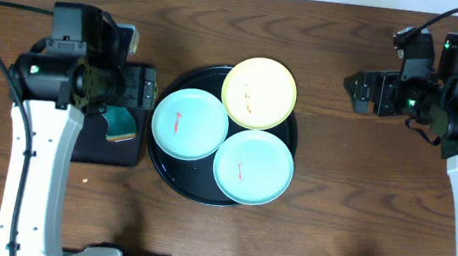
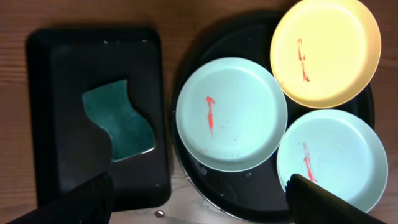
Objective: Clean dirty plates on tray and stack at the side
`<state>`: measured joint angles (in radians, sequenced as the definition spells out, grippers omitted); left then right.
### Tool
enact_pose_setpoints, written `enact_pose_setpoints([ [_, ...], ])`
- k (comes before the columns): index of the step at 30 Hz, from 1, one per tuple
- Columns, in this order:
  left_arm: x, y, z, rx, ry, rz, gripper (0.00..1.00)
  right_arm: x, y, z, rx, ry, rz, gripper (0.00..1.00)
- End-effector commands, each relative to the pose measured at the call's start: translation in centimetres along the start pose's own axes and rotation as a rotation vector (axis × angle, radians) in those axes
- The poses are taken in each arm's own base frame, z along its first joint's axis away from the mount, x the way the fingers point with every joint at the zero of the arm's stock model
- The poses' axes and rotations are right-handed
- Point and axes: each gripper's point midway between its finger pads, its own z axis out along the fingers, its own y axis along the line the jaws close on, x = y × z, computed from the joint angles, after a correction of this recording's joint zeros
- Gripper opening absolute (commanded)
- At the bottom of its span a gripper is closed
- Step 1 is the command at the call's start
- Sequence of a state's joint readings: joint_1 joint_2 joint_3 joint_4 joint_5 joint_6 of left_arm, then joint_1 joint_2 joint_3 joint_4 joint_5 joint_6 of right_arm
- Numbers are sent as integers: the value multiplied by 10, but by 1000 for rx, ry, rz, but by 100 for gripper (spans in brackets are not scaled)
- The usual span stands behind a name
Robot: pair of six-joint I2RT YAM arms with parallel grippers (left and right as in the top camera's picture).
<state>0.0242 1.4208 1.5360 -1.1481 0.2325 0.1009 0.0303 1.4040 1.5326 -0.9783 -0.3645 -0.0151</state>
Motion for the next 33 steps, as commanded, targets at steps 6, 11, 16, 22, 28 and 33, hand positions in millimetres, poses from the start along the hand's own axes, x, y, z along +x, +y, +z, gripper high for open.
enact_pose_setpoints([
  [6, -14, 0, 8, 9, -16, -10, 89, 6, 31, 38, -89, 90, 128, 87],
  [11, -8, 54, 0, -271, -29, -276, 88, 19, 57, 78, -86, 175, 184, 74],
  [16, -3, 78, -6, -333, -27, -343, 89, 30, 94, 124, -75, 257, 190, 68],
  [22, -3, 90, -8, -348, -39, -375, 88, 58, 138, 177, -87, 355, 206, 36],
  [28, -3, 92, -8, -350, -37, -379, 89, 92, 164, 218, -24, 394, 202, 33],
  [33, -2, 92, -5, -351, -29, -379, 88, 118, 168, 239, 56, 418, 163, 35],
])
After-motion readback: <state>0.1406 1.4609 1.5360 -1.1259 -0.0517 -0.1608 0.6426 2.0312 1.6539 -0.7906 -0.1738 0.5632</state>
